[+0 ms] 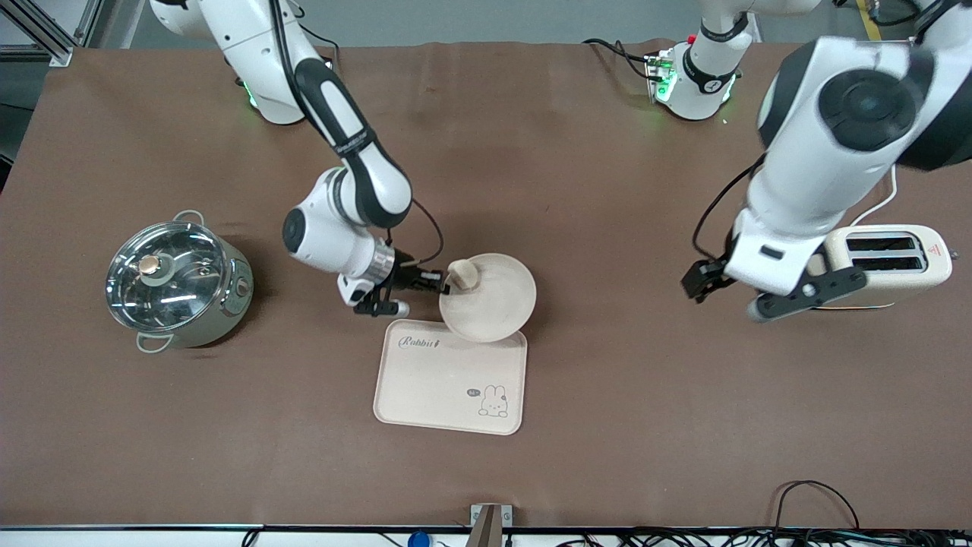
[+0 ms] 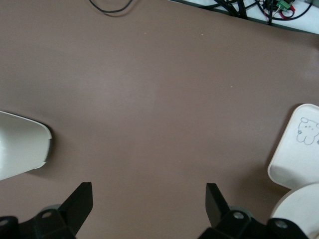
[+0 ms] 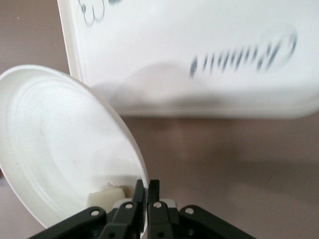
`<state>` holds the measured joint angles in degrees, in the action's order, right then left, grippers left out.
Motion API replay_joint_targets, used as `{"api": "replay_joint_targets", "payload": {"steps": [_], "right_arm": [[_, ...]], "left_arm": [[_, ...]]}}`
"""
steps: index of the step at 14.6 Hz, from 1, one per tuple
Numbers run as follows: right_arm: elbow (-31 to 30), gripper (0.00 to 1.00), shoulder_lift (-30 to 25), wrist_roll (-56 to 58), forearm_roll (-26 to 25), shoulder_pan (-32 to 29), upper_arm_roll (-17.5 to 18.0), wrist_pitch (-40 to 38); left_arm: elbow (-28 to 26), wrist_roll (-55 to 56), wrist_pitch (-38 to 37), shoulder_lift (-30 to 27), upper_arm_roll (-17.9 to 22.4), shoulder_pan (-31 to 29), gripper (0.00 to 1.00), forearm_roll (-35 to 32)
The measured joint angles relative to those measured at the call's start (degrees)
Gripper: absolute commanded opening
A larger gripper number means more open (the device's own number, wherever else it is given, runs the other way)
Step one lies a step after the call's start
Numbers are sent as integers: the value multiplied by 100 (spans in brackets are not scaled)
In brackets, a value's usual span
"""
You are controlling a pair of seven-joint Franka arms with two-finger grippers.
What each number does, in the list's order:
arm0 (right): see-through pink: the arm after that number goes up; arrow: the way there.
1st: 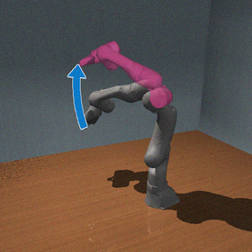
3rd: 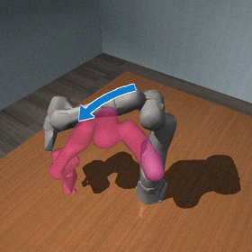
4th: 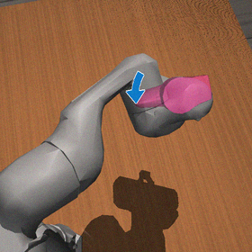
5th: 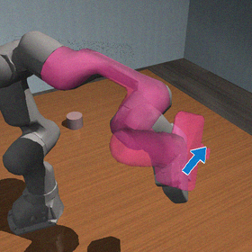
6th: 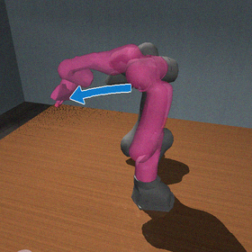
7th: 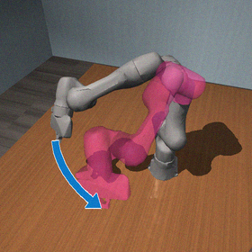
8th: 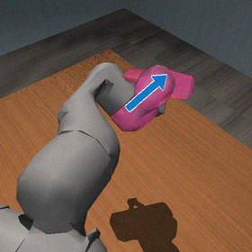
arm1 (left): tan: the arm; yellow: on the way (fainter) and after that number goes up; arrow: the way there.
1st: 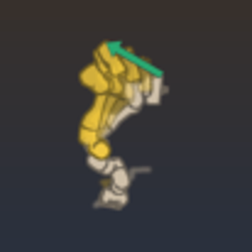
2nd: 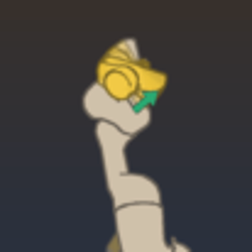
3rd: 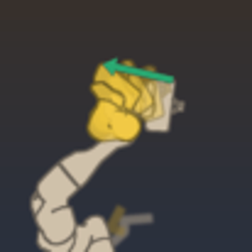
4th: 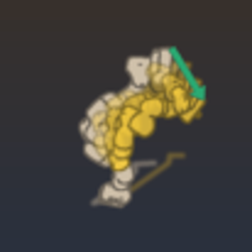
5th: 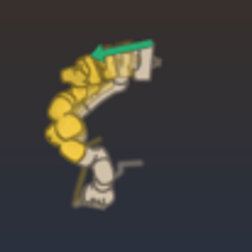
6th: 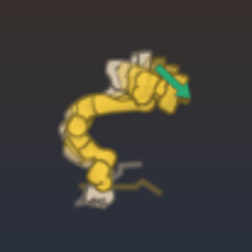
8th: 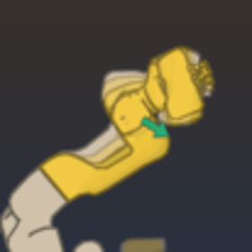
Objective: Place bun in plate and plate on tray
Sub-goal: 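Slide the plate toward the tray while the left gripper withdraws, then lower the plate onto the tray and open the right gripper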
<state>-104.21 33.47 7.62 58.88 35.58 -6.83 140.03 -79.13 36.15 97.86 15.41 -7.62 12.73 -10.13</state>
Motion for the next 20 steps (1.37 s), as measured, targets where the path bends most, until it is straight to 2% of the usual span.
{"api": "replay_joint_targets", "payload": {"steps": [3,6,10,13,14,15,16,17,19,20], "right_arm": [[1130,0,532,-151,-875,-760,-43,-949],[2055,0,1159,-253,-1344,-1031,-38,-1160],[3045,0,2064,-295,-1518,-984,2,-1147],[3400,1,2325,-312,-1519,-988,2,-1173],[3422,9,2328,-321,-1524,-988,1,-1174],[3425,23,2329,-327,-1526,-988,-1,-1174],[3425,44,2332,-331,-1527,-990,-2,-1173],[3426,59,2334,-333,-1527,-994,-3,-1172],[3427,80,2340,-341,-1527,-1005,-4,-1173],[3429,85,2342,-345,-1527,-1013,-4,-1173]], "left_arm": [[-3,-457,-332,-405,-8,-280,100,36],[-10,-1031,-585,-731,-19,-557,100,192],[-79,-1903,-934,-1131,-27,-999,100,568],[-437,-2117,-1080,-1501,-24,-1054,100,587],[-572,-2119,-1080,-1610,-27,-1046,100,588],[-670,-2119,-1080,-1688,-28,-1041,100,589],[-728,-2119,-1080,-1729,-28,-1041,100,589],[-758,-2120,-1080,-1741,-28,-1041,100,589],[-804,-2122,-1078,-1738,-28,-1041,100,590],[-819,-2124,-1077,-1736,-32,-1041,100,591]]}}
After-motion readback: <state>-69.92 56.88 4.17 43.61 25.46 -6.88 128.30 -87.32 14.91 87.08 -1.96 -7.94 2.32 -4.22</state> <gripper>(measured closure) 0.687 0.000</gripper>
